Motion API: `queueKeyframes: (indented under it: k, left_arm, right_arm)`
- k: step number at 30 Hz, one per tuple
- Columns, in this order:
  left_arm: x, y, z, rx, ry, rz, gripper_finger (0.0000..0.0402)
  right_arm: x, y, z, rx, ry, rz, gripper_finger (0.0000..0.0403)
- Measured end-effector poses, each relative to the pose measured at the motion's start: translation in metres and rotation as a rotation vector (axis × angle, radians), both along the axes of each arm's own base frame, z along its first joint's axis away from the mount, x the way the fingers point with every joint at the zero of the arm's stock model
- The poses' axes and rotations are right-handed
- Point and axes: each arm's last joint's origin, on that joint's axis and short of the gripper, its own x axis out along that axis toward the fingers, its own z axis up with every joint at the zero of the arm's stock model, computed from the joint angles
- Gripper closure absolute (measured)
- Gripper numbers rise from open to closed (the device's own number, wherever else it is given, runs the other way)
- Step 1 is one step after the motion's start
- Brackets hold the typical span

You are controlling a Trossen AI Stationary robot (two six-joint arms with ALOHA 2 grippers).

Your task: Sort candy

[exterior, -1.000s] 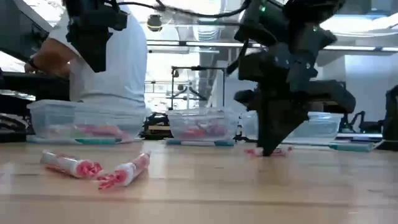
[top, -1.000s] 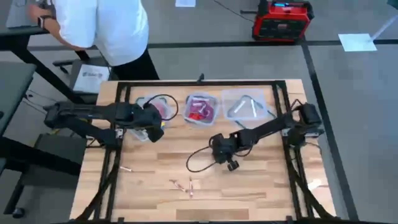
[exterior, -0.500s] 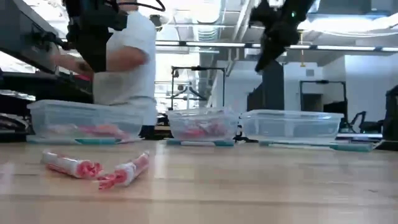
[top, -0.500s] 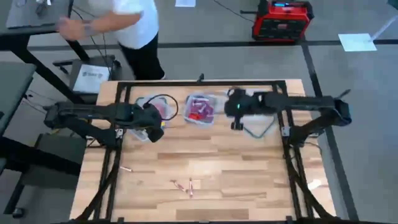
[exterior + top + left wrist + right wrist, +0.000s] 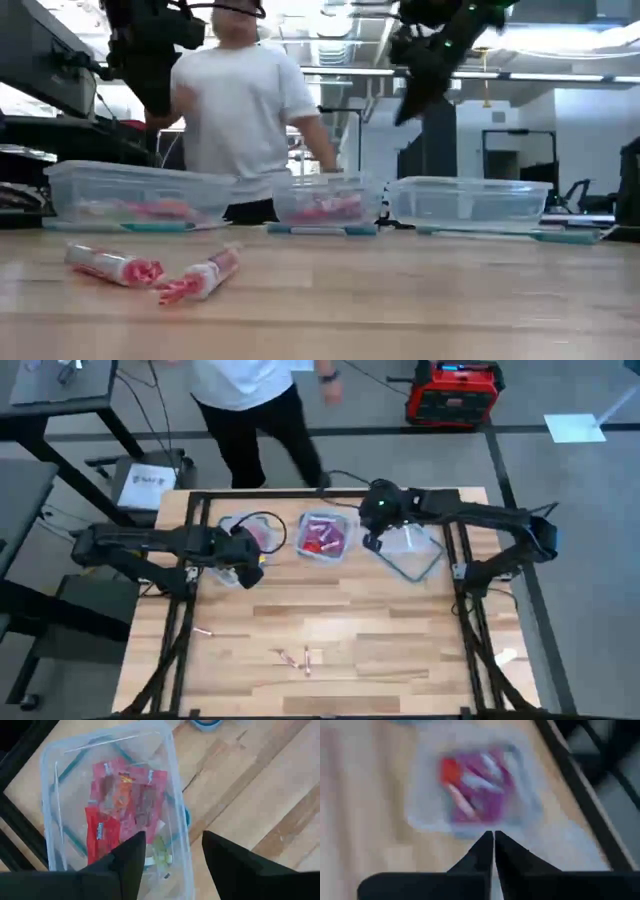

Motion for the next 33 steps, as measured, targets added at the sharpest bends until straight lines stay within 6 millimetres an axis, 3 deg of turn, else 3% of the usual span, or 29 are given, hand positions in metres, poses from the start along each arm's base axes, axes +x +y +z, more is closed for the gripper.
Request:
queueKeyframes:
  k: [4, 10, 19, 33]
  left_arm:
    - [0.0, 0.0, 0.0, 0.0, 0.0, 0.0, 0.0219]
    - [0.0, 0.0, 0.0, 0.0, 0.0, 0.0, 0.0219]
    - [0.0, 0.0, 0.0, 0.0, 0.0, -0.001, 0.0219]
    - [0.0, 0.0, 0.0, 0.0, 0.0, -0.001, 0.0219]
  right_arm:
    - [0.028, -0.001, -0.021, -0.055, 0.035, 0.085, 0.0317]
    - [0.06, -0.01, -0.031, -0.089, 0.213, 0.201, 0.0264]
    - [0.092, -0.018, -0.065, -0.076, 0.37, 0.288, 0.0273]
    - [0.095, -0.021, -0.083, -0.112, 0.444, 0.292, 0.0275]
